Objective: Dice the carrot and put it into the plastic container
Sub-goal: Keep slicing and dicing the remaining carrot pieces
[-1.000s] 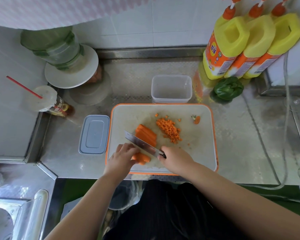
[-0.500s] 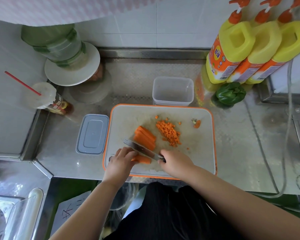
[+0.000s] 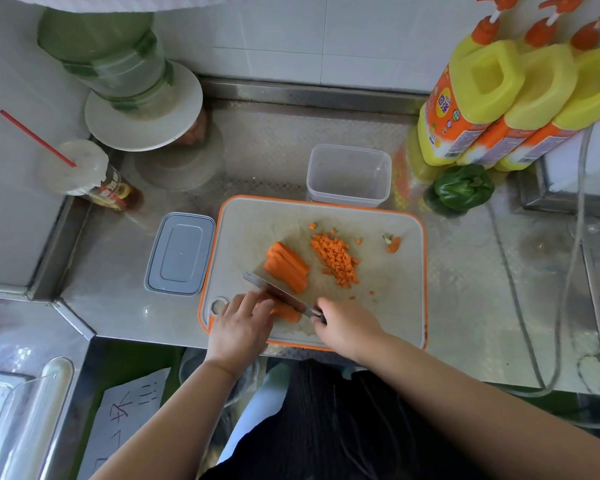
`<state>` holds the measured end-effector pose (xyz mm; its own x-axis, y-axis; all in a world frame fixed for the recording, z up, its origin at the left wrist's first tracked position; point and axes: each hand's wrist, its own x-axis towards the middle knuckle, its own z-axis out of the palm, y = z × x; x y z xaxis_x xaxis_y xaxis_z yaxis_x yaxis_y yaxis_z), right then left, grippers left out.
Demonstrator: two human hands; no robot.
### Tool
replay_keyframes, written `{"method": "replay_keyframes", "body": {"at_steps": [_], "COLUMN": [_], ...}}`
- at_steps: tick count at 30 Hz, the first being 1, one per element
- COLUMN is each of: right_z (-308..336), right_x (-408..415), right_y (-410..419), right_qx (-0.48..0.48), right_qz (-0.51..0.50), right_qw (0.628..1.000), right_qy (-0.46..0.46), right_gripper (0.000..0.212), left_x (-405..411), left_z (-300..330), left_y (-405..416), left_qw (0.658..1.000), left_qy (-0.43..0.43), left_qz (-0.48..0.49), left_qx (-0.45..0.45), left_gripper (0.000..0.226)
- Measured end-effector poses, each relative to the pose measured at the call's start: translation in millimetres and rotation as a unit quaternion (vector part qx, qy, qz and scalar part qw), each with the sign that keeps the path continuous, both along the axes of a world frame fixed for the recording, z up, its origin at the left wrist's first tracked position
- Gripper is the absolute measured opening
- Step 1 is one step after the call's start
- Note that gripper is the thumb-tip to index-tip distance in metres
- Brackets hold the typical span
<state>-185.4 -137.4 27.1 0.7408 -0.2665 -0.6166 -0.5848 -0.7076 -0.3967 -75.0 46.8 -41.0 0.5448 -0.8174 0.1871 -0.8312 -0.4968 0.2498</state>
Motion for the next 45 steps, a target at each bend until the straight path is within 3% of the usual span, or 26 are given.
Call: {"method": "replay_keyframes", "body": {"at_steps": [6, 12, 17, 23, 35, 39, 42, 45], "right_z": [-0.8, 0.9, 1.9, 1.3, 2.6, 2.4, 2.7, 2.6], "right_x": [-1.9, 2.4, 1.6, 2.7, 4.2, 5.0, 4.5, 4.3], "right_y": [5.9, 2.4, 4.2, 6.2, 5.6, 5.2, 4.9, 3.9], "right_qx": [-0.013, -0.033, -0.036, -0.033, -0.048, -0.055, -0.054, -0.053], "right_qz": [0.004, 0.030, 0.044, 0.032, 0.043, 0.052, 0.052, 0.049], "right_qw": [1.000, 0.999, 0.998, 0.999, 0.998, 0.997, 0.997, 0.997], "right_qy": [-0.004, -0.024, 0.000, -0.008, -0.010, -0.006, -0.005, -0.008], "right_gripper": [0.020, 0.026, 0.018, 0.018, 0.018, 0.017, 0.017, 0.018], "left_x": [1.5, -0.8, 6.9, 15.4, 3.4, -0.3, -0.3, -2.8], "left_z": [1.2, 1.6, 0.4, 1.7, 6.2, 8.4, 6.7, 2.9], "left_y": [2.8, -2.7, -0.9, 5.1, -0.3, -3.4, -4.7, -7.3], "left_qw": [0.999, 1.000, 0.994, 0.995, 0.998, 0.999, 1.000, 0.999], "left_qy": [0.035, 0.022, 0.098, 0.090, 0.061, 0.042, 0.013, 0.010], "left_qz": [-0.002, 0.006, 0.024, -0.029, -0.004, -0.022, -0.018, -0.003], "left_qx": [0.018, 0.013, 0.049, 0.020, 0.022, 0.018, -0.008, -0.031], "left_gripper": [0.046, 0.026, 0.057, 0.056, 0.063, 0.051, 0.013, 0.011]}}
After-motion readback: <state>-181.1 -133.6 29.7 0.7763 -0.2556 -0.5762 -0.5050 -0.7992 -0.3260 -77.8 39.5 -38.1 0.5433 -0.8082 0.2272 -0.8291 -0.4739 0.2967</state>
